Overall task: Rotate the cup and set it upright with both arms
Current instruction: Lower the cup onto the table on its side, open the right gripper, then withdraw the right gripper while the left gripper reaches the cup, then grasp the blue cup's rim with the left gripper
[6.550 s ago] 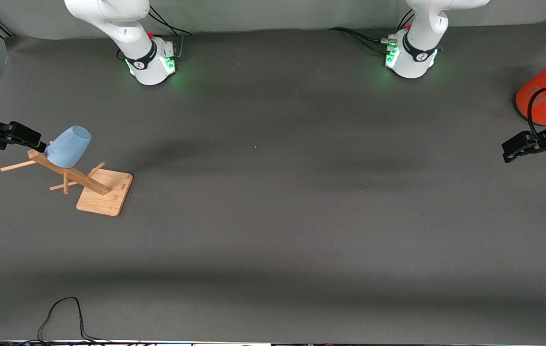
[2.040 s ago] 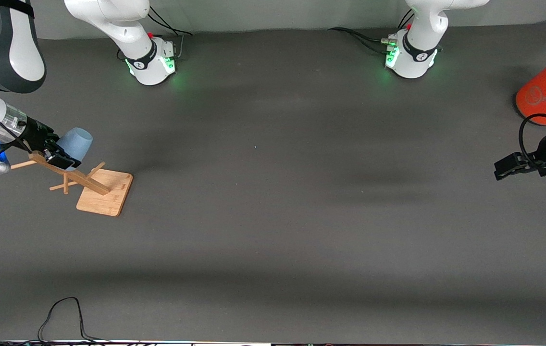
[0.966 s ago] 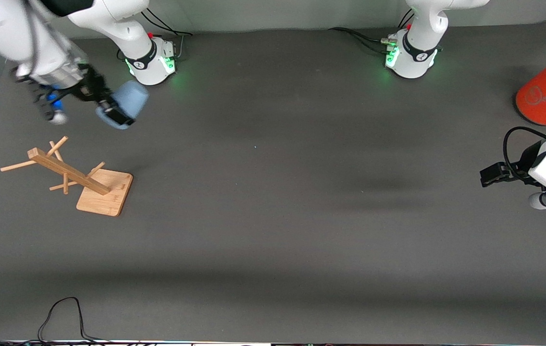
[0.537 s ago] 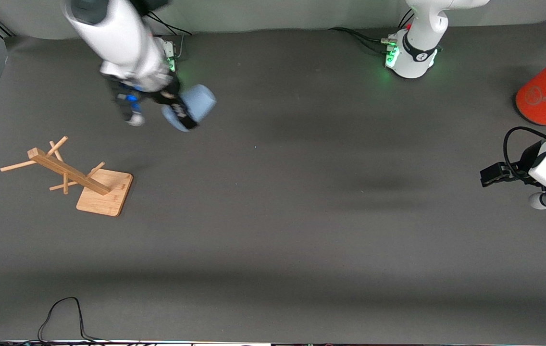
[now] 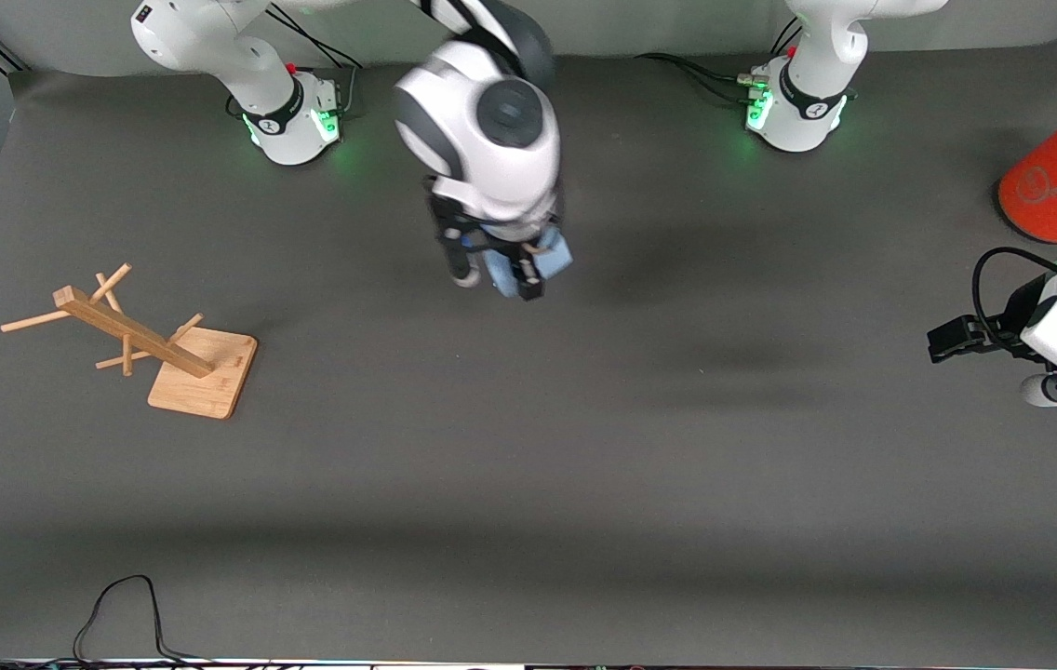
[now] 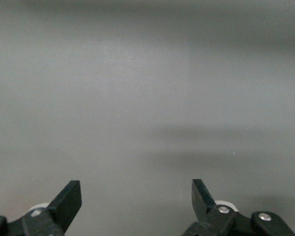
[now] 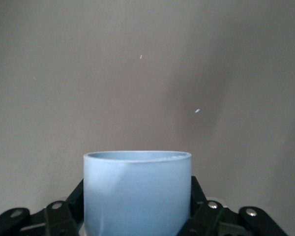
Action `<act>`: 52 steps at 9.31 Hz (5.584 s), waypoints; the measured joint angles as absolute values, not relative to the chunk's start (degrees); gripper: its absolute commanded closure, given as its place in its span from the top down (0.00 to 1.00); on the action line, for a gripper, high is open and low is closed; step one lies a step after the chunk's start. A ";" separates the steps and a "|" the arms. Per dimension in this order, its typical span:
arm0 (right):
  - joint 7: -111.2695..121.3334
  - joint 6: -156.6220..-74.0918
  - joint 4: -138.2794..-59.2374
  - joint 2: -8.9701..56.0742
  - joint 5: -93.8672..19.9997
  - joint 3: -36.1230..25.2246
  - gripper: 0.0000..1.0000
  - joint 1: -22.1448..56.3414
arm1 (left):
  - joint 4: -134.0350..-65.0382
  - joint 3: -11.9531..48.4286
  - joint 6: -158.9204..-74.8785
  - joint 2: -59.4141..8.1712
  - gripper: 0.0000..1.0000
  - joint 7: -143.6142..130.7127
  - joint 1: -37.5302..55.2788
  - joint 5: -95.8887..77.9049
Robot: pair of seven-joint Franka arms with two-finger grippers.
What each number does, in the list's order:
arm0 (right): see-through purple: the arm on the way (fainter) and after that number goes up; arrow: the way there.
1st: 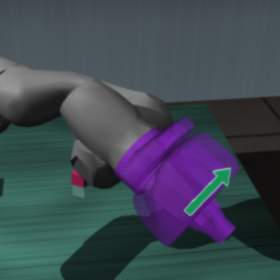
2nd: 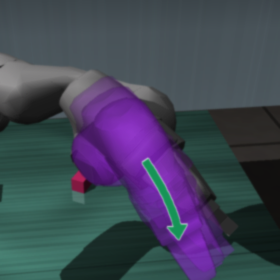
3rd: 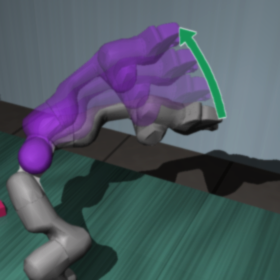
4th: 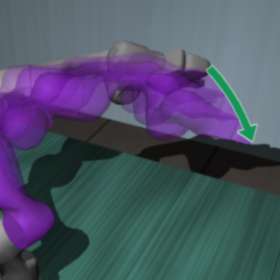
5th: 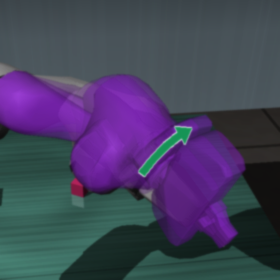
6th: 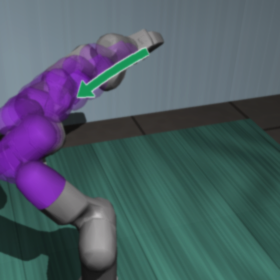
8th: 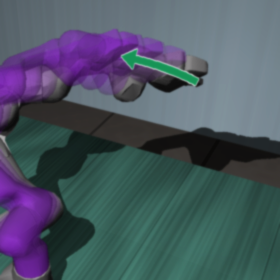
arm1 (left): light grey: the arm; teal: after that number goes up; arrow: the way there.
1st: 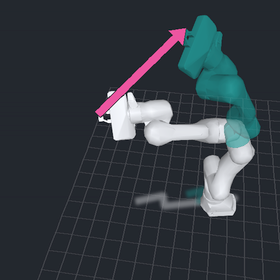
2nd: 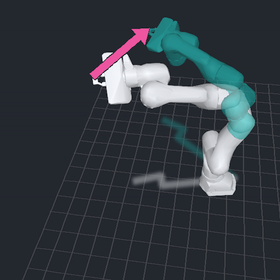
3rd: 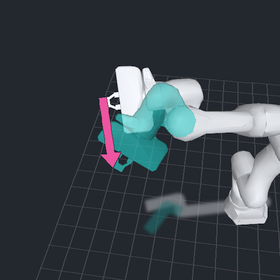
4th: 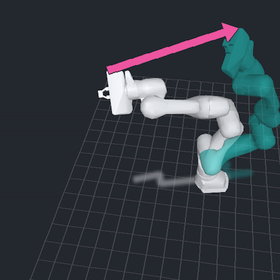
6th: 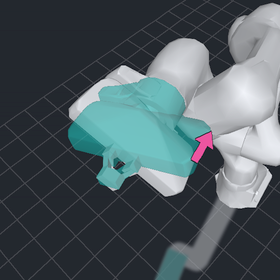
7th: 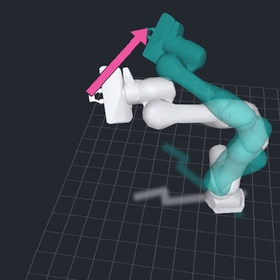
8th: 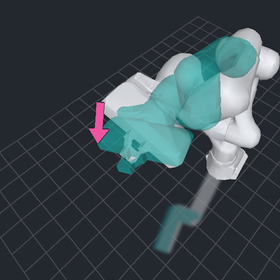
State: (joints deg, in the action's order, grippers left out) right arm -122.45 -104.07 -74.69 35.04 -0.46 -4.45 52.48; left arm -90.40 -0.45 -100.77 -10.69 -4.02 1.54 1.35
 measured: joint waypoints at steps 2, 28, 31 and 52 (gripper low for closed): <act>-129.43 -104.94 -67.82 44.25 1.75 -4.52 0.62 54.69 | -90.41 -0.47 -100.78 -10.71 1.00 -4.02 1.52 1.34; -62.38 -82.92 -80.58 8.76 -4.63 0.63 1.00 16.76 | -84.02 0.61 -94.28 -13.93 1.00 -22.09 26.43 11.51; -34.23 -83.39 -87.31 1.36 -4.38 4.11 1.00 2.87 | -66.07 0.40 -88.57 -32.64 1.00 -31.96 39.98 17.86; -1.98 -92.17 -89.31 1.73 -0.39 -4.00 1.00 0.80 | -52.25 -1.00 -91.24 -53.97 0.00 -15.70 44.46 22.28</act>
